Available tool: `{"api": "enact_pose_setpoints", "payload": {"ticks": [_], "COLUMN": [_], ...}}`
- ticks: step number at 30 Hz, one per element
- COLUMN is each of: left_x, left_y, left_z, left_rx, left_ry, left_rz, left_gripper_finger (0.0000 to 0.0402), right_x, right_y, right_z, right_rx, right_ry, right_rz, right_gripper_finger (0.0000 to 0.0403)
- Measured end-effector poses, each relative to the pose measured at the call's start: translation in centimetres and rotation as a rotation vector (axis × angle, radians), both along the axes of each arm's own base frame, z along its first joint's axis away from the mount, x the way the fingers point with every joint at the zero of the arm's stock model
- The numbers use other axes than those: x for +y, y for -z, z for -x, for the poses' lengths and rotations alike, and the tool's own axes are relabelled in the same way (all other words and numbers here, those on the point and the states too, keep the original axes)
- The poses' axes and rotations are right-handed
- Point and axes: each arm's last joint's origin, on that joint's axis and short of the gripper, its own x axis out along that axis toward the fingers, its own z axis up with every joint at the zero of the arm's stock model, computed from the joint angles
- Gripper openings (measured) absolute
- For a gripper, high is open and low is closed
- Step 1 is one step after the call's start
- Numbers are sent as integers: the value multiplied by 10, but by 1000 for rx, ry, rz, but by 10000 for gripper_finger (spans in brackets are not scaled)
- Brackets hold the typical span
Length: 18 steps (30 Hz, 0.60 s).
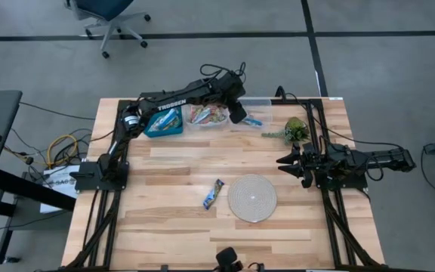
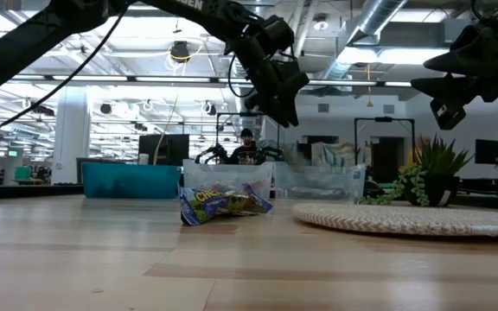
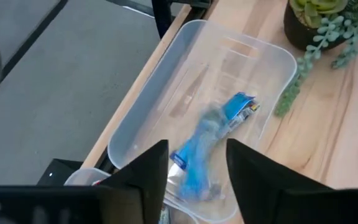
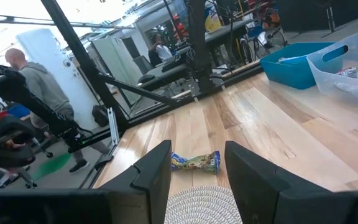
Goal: Pick and place Granola Bars by type
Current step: Put the blue granola bar into the right transparent bin
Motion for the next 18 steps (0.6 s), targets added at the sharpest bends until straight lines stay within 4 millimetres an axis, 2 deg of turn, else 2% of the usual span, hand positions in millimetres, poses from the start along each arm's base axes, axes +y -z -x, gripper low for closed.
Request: {"api": "enact_pose_setpoints", "payload": {"ticks": [5, 12, 18], "left_x": [-1, -13, -28], "left_y": [0, 2, -8], "left_z": [0, 1, -1], "left_rx": [3, 45, 0], "left_ry": [-15, -25, -20], "left_rz": [9, 56, 88], "left_gripper_finger": [180, 182, 183], "right_x": [0, 0, 0], "right_y": [0, 0, 0], "right_z": [0, 0, 0], "right_rx": [0, 0, 0], "right_ry": [0, 0, 0], "right_rz": [0, 0, 0], "right_gripper_finger": [143, 141, 143]}}
